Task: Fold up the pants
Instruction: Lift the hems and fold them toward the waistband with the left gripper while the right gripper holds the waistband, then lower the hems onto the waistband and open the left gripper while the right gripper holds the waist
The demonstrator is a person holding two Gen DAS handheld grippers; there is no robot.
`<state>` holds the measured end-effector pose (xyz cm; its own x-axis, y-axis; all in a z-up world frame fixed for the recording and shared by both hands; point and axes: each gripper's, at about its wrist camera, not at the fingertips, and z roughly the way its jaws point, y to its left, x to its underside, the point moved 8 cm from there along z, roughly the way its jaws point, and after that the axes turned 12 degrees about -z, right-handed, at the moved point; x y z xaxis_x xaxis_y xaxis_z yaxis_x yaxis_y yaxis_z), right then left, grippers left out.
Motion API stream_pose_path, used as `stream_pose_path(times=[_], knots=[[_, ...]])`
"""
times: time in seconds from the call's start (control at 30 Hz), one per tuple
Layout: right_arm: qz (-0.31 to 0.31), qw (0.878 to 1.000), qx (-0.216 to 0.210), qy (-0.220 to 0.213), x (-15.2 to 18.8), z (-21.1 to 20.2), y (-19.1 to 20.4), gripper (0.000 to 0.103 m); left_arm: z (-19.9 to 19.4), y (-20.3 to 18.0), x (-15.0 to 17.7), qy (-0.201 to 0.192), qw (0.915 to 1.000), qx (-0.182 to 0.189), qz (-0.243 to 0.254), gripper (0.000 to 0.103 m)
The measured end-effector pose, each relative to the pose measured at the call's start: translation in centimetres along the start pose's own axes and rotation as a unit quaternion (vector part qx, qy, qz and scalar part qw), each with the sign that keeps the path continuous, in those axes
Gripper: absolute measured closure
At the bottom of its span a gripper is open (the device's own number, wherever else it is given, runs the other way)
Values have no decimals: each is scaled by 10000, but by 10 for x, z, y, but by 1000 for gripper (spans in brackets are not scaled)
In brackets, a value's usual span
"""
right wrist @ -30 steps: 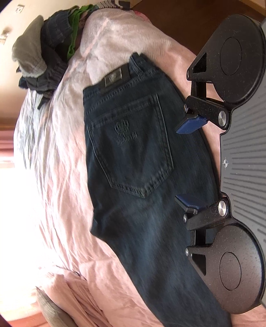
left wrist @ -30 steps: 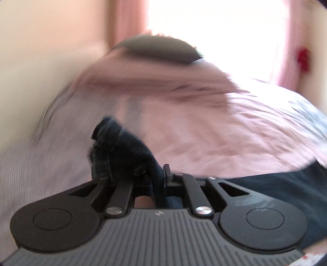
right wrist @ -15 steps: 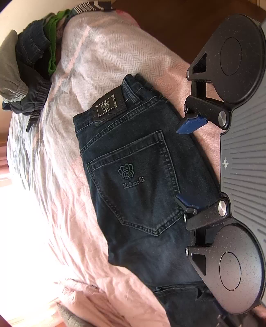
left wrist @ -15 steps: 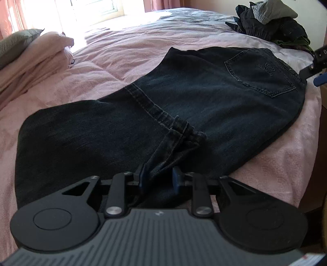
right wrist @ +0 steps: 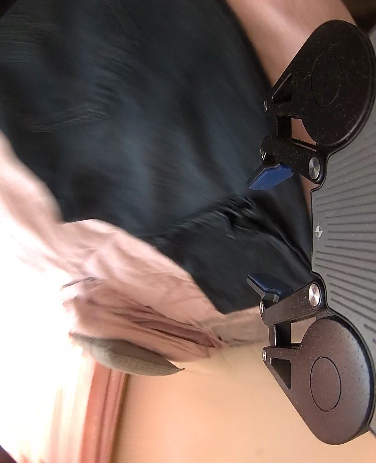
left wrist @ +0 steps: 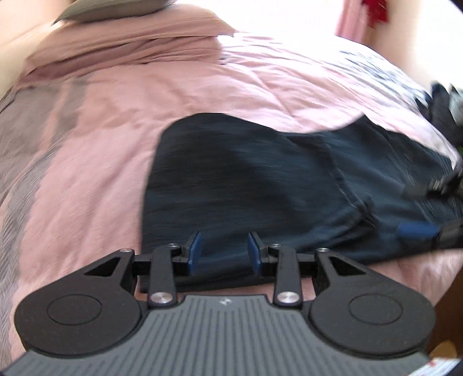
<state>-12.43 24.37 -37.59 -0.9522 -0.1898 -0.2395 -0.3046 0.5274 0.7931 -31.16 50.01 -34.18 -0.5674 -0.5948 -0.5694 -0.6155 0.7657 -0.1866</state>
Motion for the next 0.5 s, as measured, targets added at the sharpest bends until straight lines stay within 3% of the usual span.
stream_pose_path(times=[0.1, 0.2, 0.27, 0.4, 0.43, 0.5], knots=[[439, 9990, 44, 59, 14, 22, -3, 41, -2, 20, -2, 26, 9998, 42, -211, 73], [490, 9983, 195, -234, 13, 31, 1, 43, 5, 34, -1, 167, 9992, 97, -352, 73], [516, 9974, 318, -384, 11, 36, 5, 52, 8, 39, -2, 239, 9987, 195, -409, 73], [718, 9907, 1009, -566, 14, 46, -5, 76, 16, 45, -6, 405, 9978, 355, -390, 73], [765, 9890, 1095, -637, 14, 45, -6, 85, 17, 46, -9, 428, 9977, 392, -353, 73], [427, 9900, 991, -912, 12, 37, 8, 89, 17, 46, -15, 444, 9974, 492, -292, 73]])
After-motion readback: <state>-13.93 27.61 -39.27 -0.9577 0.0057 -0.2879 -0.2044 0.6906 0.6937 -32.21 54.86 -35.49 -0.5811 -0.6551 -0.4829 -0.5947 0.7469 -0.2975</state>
